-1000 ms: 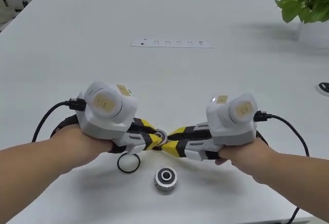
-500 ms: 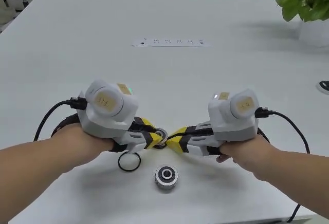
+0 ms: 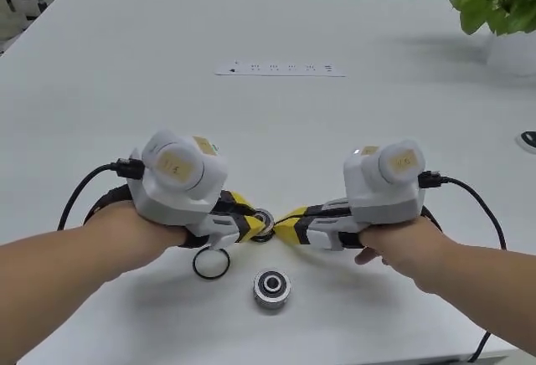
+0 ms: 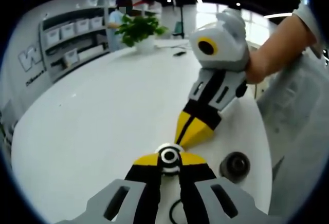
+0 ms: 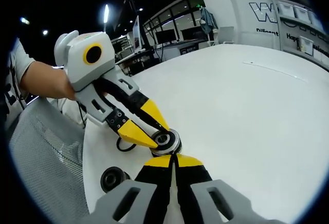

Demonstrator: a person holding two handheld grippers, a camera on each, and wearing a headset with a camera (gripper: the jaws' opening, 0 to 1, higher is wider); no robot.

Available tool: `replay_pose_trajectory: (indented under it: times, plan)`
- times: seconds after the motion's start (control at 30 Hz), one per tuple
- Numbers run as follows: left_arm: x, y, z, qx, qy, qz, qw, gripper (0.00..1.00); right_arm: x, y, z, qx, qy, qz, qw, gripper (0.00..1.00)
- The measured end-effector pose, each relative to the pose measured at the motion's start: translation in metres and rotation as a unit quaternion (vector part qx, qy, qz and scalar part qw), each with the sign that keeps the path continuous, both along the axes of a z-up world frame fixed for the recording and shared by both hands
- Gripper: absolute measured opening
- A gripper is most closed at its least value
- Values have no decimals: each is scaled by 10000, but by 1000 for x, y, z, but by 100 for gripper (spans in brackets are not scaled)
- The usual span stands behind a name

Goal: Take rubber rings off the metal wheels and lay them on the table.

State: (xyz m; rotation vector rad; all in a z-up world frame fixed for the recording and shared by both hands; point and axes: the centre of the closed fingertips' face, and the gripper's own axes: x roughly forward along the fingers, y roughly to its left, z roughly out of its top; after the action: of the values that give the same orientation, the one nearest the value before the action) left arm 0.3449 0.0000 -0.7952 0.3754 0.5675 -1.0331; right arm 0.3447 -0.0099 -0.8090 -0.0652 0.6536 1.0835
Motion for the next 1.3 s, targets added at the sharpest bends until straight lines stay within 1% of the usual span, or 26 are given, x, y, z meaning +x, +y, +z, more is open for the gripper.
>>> replay_pose_trajectory:
  times: [0.13, 0.17, 0.23, 0.4, 0.47, 0.5, 0.67, 0.77, 0.87, 1.03, 1.23, 1.3]
  plan:
    - [0, 0, 0, 4, 1, 0, 10000, 12, -1, -1, 1, 39, 74, -33, 10000, 0]
    - [0, 0, 0, 3, 2, 2, 10000, 12, 0, -1, 1, 44, 45, -33, 10000, 0]
    - [0, 0, 0, 5, 1, 6, 10000, 12, -1, -2, 2, 56, 59, -40, 10000, 0]
    - [0, 0, 0, 11, 3, 20, 10000, 12, 0, -2, 2, 152, 211, -172, 9995, 0]
    - [0, 0, -1, 37, -10, 16, 10000, 12, 1, -3, 2, 271, 400, -324, 9983, 0]
    - [0, 0, -1, 46, -12, 16, 10000, 12, 2, -3, 2, 370, 533, -437, 9969, 0]
    - [0, 0, -1, 71, 6, 52, 10000, 12, 8, -3, 8, 693, 738, -718, 9923, 0]
    - [0, 0, -1, 94, -13, 69, 9999, 12, 8, -2, 9, 696, 718, -712, 9924, 0]
    - [0, 0, -1, 106, -15, 91, 9999, 12, 7, 0, 12, 790, 723, -684, 9919, 0]
    - [0, 0, -2, 131, -27, 97, 9999, 12, 6, 1, 14, 772, 709, -647, 9924, 0]
    - [0, 0, -1, 142, -33, 119, 9998, 12, 1, 10, 18, 804, 686, -479, 9932, 0]
    - [0, 0, -1, 135, -30, 127, 9998, 12, 0, 14, 22, 926, 715, -418, 9922, 0]
